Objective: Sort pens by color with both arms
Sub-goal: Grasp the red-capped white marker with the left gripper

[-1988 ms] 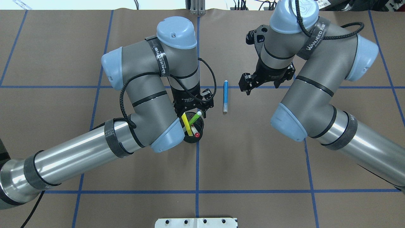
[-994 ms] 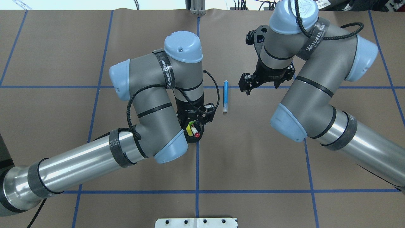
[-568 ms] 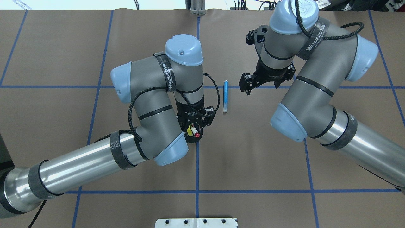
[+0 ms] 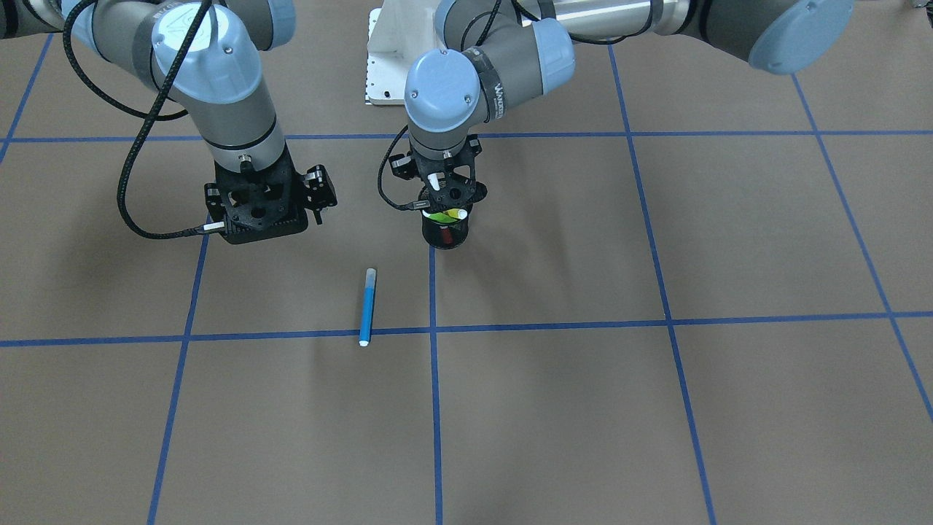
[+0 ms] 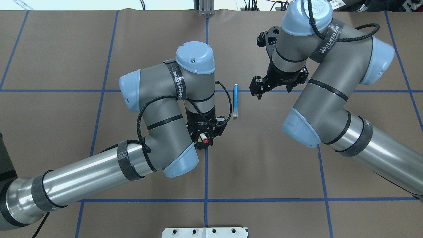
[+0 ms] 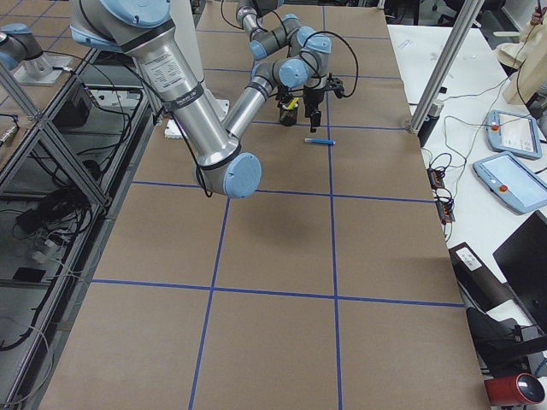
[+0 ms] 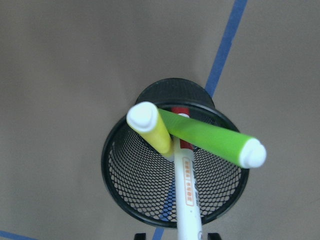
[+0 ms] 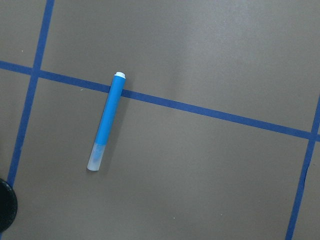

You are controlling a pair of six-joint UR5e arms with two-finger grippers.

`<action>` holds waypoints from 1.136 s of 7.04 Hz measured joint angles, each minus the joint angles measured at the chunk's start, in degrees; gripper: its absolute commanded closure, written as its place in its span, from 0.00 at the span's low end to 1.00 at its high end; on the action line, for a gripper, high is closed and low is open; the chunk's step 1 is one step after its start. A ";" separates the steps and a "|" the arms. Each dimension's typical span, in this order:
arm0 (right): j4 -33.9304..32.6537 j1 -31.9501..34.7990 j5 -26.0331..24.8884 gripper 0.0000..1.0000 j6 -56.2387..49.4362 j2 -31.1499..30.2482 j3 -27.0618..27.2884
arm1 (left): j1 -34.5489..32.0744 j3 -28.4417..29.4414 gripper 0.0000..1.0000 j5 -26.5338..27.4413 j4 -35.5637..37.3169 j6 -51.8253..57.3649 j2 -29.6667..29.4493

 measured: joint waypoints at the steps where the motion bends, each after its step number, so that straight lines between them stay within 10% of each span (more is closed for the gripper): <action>1: 0.04 -0.03 0.00 0.01 0.02 -0.03 -0.07 | 0.07 0.01 0.64 0.00 -0.04 0.29 0.02; 8: 0.25 -0.01 -0.09 0.01 0.01 -0.25 -0.16 | 0.12 -0.16 0.89 0.01 -0.02 3.30 0.03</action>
